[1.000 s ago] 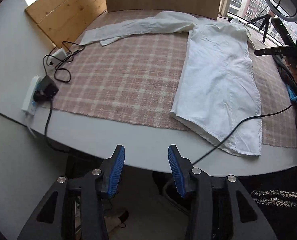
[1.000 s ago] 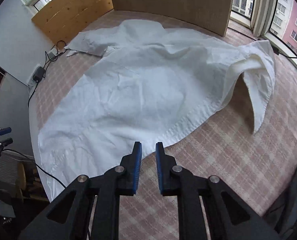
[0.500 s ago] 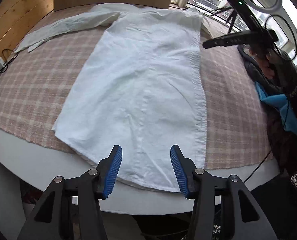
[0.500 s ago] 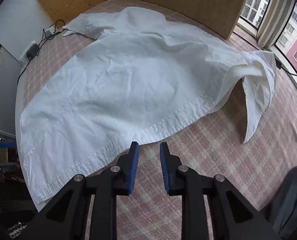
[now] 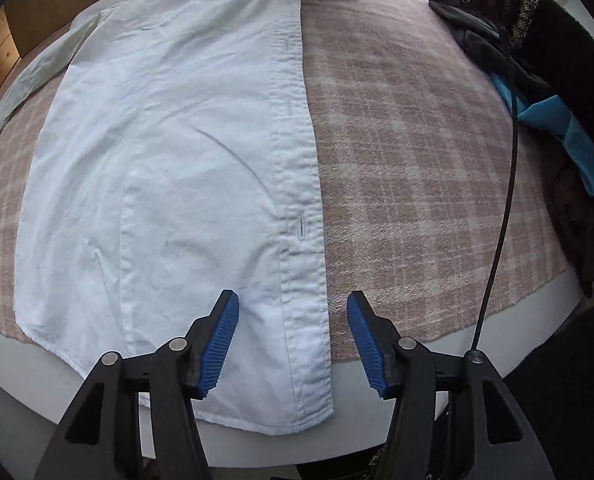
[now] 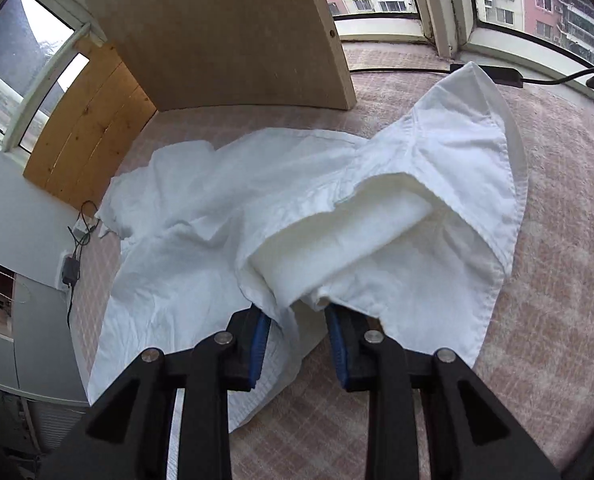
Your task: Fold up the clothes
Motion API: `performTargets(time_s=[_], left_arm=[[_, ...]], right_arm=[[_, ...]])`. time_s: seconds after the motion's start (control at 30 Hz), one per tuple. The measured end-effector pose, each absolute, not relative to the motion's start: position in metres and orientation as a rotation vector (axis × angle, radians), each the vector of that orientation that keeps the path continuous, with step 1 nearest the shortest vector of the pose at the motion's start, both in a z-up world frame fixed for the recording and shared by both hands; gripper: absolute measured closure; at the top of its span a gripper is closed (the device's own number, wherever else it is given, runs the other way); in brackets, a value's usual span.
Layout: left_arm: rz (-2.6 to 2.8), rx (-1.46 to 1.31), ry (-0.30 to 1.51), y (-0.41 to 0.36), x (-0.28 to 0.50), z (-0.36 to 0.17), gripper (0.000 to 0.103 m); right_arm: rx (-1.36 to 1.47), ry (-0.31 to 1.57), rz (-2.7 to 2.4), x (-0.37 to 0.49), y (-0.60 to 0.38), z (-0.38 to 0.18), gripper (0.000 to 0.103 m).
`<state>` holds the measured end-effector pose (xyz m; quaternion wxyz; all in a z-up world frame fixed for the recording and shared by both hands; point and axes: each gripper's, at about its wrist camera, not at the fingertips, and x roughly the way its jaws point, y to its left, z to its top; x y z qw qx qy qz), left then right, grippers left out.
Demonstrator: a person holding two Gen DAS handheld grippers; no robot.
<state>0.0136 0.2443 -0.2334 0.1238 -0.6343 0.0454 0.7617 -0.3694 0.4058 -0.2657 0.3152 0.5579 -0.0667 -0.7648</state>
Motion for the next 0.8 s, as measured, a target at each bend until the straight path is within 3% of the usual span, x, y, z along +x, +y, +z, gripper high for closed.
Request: performTargets(time_s=[0.07,0.23,0.3,0.37,0.47,0.57,0.67,0.8], left_arm=[[2.222,-1.847,0.171,0.249,0.015,-0.233,0.049],[2.229,-1.842,0.234,0.253,0.020,-0.232,0.052],[2.241,-1.853,0.226,0.249,0.020,-0.229,0.060],[2.249,-1.866,0.190,0.242,0.019,-0.227,0.075],[2.248,-1.889,0.086,0.227,0.018,-0.221,0.087],[2.236,-1.866,-0.113,0.205,0.030,-0.203,0.081],[2.268,-1.827,-0.220,0.182,0.050,-0.178,0.062],[2.444,-1.822,-0.195,0.119,0.077,-0.152,0.062]], right_arm=[[1.470,-0.135,-2.015,-0.378,0.398,-0.268,0.087],[1.504,0.089,-2.009,-0.369,0.382,-0.279,0.087],[1.515,0.084,-2.019,-0.366,0.388,-0.273,0.083],[1.503,0.029,-2.032,-0.361,0.401,-0.264,0.080],[1.472,0.013,-2.067,-0.343,0.415,-0.246,0.077],[1.403,0.062,-2.016,-0.308,0.413,-0.224,0.077],[1.330,0.118,-1.953,-0.263,0.403,-0.203,0.077],[1.270,0.173,-1.842,-0.191,0.374,-0.187,0.077]])
